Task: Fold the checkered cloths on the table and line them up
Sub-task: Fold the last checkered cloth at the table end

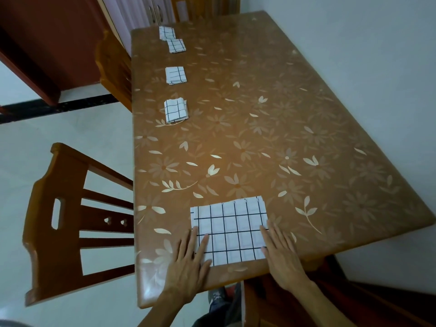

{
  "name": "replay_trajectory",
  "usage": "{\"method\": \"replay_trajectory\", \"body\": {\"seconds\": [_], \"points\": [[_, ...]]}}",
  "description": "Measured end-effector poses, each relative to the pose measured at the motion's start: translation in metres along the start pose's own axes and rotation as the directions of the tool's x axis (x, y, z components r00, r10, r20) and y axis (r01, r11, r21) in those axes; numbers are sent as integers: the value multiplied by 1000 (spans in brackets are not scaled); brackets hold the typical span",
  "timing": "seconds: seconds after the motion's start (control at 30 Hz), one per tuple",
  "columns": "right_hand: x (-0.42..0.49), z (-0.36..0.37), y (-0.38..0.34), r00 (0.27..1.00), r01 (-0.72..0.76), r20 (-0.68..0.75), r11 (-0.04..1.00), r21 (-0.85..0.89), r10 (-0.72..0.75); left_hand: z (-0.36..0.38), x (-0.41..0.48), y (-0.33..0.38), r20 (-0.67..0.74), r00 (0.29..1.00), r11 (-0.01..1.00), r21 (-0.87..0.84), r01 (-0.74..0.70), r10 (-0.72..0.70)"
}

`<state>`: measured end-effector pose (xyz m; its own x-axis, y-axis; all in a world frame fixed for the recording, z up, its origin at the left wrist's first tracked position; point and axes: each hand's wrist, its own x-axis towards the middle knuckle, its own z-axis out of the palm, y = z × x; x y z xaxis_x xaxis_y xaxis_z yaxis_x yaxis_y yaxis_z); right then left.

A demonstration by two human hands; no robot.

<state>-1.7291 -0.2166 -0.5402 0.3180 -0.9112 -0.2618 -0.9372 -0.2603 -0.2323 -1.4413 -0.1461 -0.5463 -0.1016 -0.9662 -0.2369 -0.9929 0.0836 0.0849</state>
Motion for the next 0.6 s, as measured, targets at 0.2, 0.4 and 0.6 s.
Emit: {"method": "replay_trajectory", "body": {"seconds": [0.2,0.4,0.6], "points": [[-5,-29,-2,990,-104,-69,976,192,119,-7,2,11,0,996,990,-110,92,-93],[-4,-40,-33,991,107,-105,959,262,-82,-48,34,13,-41,883,716,-604,350,-467],[-9,-36,-74,977,204,17,951,231,-214,-62,63,10,318,706,476,-560,678,-633]]}}
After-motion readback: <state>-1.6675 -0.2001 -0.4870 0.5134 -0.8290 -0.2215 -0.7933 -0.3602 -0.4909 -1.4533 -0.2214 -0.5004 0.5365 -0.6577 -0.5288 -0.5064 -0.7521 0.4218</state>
